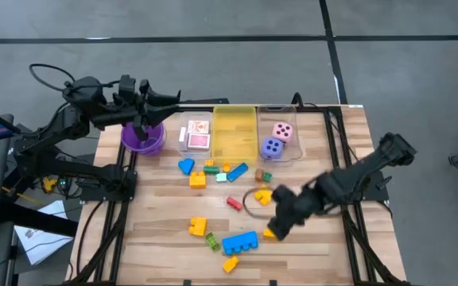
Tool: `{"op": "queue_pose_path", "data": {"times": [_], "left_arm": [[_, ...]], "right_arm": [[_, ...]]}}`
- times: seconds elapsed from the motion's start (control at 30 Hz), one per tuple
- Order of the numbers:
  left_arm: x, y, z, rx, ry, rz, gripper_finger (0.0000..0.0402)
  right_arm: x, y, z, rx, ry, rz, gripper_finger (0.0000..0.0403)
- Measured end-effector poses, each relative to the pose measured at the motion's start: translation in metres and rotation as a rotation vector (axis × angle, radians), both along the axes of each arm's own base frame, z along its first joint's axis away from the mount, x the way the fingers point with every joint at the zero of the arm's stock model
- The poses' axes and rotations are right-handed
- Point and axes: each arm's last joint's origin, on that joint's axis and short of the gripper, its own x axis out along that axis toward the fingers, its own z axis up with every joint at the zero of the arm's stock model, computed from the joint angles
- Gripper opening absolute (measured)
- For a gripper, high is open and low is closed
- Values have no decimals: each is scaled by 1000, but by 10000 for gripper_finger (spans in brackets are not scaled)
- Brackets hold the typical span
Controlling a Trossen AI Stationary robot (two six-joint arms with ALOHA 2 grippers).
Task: Pick & Place Toys
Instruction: Put the yellow gamepiece into the yellow bin
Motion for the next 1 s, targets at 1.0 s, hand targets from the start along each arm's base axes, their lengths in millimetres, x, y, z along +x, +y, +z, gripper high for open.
{"op": "queue_pose_path", "data": {"times": [1.0], "left_arm": [[-2,0,0,43,5,5,145]], "right_arm": [[94,13,-143,-223,582,419,324]]}}
